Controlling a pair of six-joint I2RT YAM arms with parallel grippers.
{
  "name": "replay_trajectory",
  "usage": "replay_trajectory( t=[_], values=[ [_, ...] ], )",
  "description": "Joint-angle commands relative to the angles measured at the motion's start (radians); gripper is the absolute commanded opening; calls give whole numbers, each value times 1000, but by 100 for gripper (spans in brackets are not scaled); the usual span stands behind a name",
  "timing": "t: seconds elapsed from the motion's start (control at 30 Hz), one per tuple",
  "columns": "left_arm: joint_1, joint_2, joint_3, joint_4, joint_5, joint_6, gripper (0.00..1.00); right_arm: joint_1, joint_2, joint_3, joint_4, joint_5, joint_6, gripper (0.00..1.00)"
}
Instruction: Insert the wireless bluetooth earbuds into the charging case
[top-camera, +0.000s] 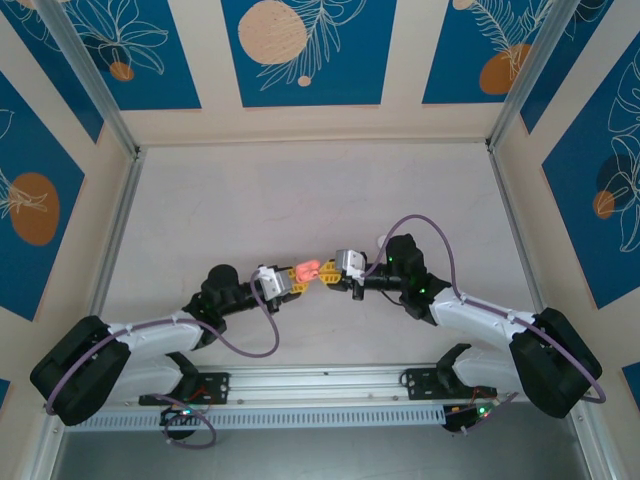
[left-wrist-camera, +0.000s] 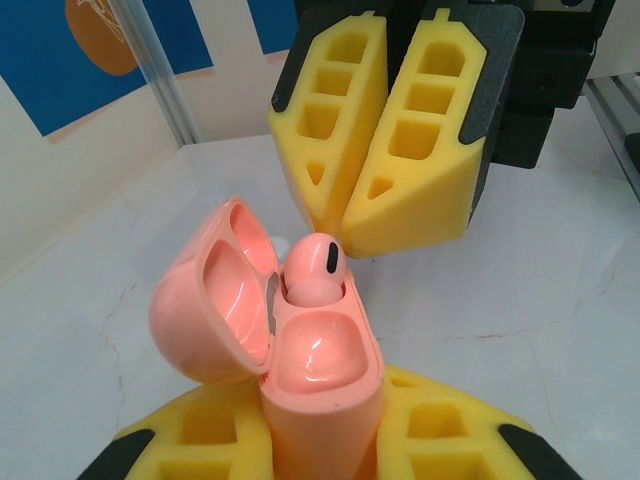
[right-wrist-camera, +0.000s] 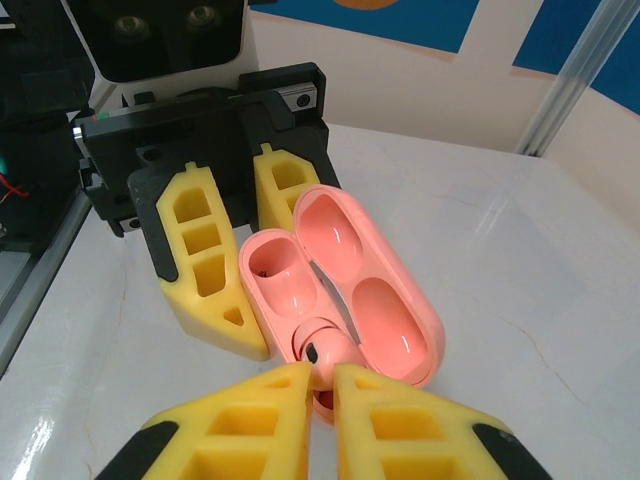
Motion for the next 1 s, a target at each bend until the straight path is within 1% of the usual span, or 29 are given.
replay_trajectory(
  t=[0.0, 0.1, 0.2, 0.3, 0.4, 0.57, 0.6, 0.67, 0.7, 0.77, 0.83, 0.97],
  values=[
    [-12, -20, 23, 13, 16, 25, 11, 7, -37, 12, -24, 0, -15, 16],
    [-12, -18, 16, 14, 7, 28, 11, -3, -76, 9, -30, 6, 20, 25],
    [-12, -8, 4, 38, -3, 25, 11, -22, -121, 15, -62, -15, 65, 29],
    [-12, 2, -4, 45, -10, 24, 11, -45, -159, 27, -93, -9, 151, 33],
    [-12, 13, -10, 52, -17, 23, 11, -83, -183, 54, -132, 7, 274, 38],
    [-12, 37, -32, 88, -42, 17, 11, -150, -185, 174, -335, 84, 480, 41],
    [-12, 44, -34, 97, -45, 12, 11, -159, -183, 193, -373, 115, 517, 39],
    [-12, 60, -45, 126, -50, -1, 11, -178, -176, 222, -434, 177, 593, 33],
    [-12, 69, -48, 137, -50, -7, 11, -186, -171, 233, -462, 205, 618, 33],
    [-12, 85, -50, 156, -50, -17, 11, -209, -155, 260, -539, 251, 674, 37],
    [-12, 97, -49, 168, -47, -23, 11, -237, -129, 287, -601, 256, 720, 43],
    [-12, 105, -50, 171, -48, -30, 11, -290, -37, 366, -749, 244, 798, 43]
  ],
)
